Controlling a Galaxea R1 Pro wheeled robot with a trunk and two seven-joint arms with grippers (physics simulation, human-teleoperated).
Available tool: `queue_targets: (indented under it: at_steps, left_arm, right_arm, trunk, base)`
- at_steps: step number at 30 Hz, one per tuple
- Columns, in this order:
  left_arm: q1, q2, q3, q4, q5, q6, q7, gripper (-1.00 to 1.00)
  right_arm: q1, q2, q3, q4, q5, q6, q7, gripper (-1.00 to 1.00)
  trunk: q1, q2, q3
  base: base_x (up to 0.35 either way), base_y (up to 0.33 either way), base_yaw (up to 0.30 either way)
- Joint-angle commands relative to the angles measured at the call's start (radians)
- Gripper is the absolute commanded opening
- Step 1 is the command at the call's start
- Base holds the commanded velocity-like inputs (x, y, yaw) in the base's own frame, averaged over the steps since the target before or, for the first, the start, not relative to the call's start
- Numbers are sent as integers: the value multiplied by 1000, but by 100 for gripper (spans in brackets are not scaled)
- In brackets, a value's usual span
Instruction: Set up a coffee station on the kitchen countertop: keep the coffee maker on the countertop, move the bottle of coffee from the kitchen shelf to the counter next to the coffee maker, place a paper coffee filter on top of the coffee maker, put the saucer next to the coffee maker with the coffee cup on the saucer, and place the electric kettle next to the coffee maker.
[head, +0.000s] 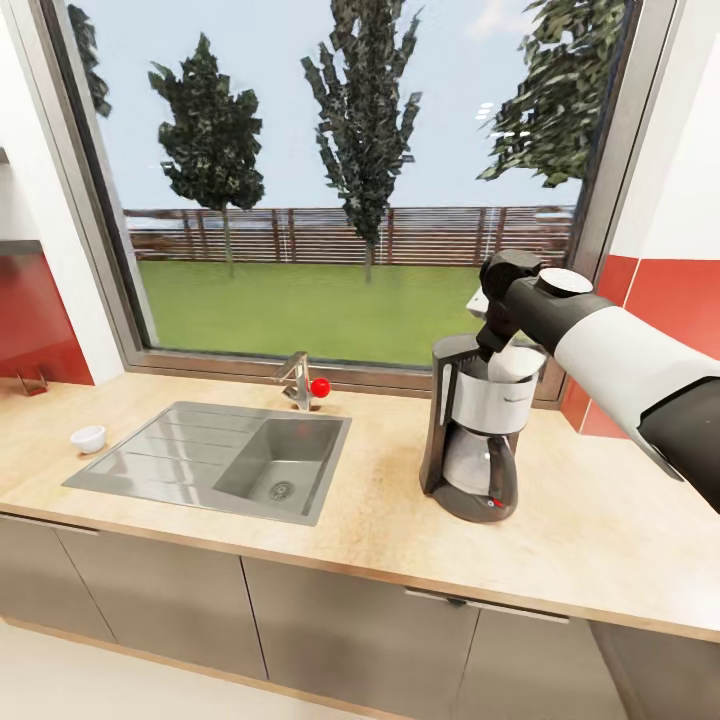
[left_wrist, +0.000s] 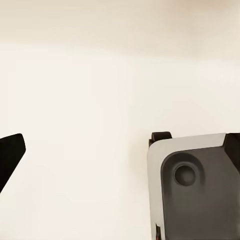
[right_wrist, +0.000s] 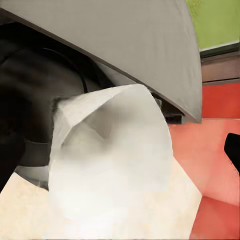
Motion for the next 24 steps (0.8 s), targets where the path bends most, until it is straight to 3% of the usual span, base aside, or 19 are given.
queue_targets:
  at_steps: [1,24]
  left_arm:
    - [-1,0,-1,1,1,-3,-3,100]
    - [-1,0,-1,2,1,-3,-3,100]
  right_arm:
    - [-1,-1,5,-2,8,2,10,100]
    - [-1,0,3,-6,10,2,10,100]
  trunk:
    - [0,-1,-1]
    - [0,-1,-1]
  base:
    - [0,0,0]
    - [0,0,0]
